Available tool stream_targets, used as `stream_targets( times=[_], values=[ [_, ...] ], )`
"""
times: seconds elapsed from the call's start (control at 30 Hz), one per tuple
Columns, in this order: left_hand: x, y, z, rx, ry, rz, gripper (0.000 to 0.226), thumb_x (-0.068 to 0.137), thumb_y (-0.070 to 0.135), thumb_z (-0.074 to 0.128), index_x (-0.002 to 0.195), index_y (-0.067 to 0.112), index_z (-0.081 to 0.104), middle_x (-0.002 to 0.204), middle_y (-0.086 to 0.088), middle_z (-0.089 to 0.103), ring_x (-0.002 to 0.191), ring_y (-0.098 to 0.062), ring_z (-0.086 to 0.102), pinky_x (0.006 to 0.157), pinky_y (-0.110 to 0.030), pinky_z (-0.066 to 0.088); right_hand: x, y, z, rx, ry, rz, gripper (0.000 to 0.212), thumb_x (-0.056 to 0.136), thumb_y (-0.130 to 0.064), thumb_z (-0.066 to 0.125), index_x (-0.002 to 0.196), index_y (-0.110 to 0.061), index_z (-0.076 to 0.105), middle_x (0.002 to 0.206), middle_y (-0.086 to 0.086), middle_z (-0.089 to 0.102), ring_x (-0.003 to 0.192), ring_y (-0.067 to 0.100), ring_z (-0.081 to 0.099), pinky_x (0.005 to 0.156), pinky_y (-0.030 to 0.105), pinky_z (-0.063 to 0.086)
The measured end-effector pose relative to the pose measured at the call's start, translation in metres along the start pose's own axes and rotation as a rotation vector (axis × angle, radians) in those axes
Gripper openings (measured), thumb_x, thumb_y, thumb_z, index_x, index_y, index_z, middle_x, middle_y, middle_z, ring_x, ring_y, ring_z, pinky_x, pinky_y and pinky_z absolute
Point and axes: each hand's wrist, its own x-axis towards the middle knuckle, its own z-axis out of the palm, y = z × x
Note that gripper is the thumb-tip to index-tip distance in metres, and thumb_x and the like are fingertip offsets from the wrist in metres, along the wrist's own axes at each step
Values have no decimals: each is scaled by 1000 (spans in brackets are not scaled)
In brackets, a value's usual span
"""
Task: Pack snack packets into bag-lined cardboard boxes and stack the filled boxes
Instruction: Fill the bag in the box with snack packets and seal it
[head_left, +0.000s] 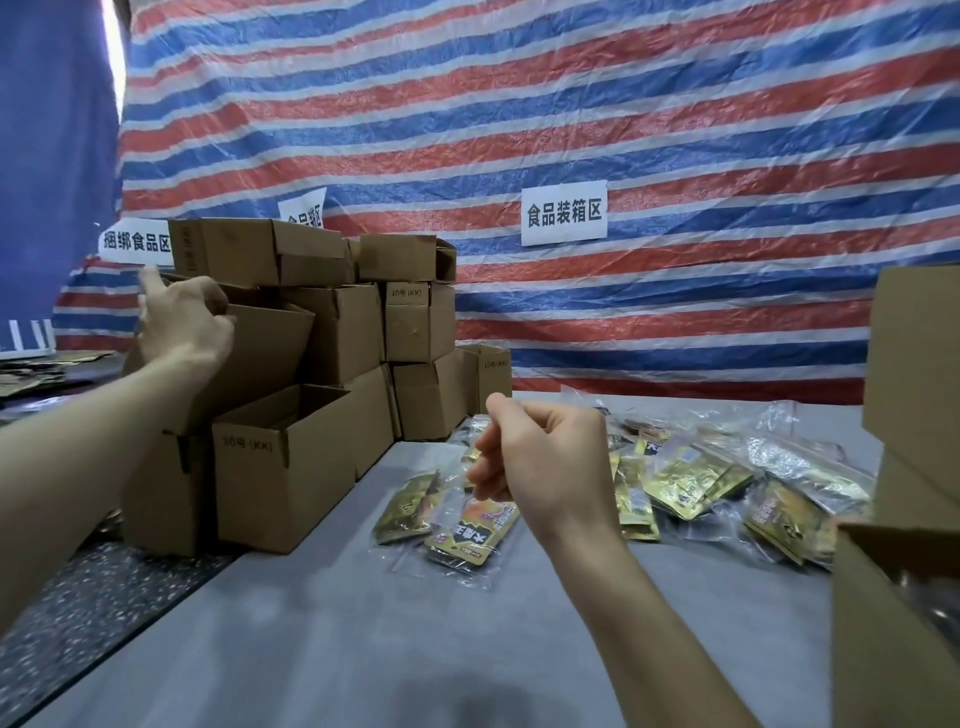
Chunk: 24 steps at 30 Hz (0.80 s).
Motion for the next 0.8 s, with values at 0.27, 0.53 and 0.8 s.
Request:
stream_targets(
  times=[0.27,0.53,0.8],
  values=[
    [6,1,-47,-169,306,7,16,98,5,57,112,1,63,133,-20,54,118,-38,56,97,-42,46,-1,-13,-11,57,46,-31,44,96,-17,59,54,-8,64,51,11,65,43,18,61,47,28,53],
    [-21,24,-106,-403,356,63,15,96,13,62,110,8,62,123,-13,63,112,-24,59,85,-21,41,-5,-24,-16,78,39,-64,40,97,-19,60,60,-7,66,54,11,67,47,19,62,49,27,53],
    [-142,23,-101,-804,-18,-9,17,96,10,65,92,26,60,115,2,65,109,-21,62,87,-41,54,1,-30,-24,-57,140,-51,20,95,-43,62,94,-24,67,88,-5,71,87,13,65,72,31,49]
  ],
)
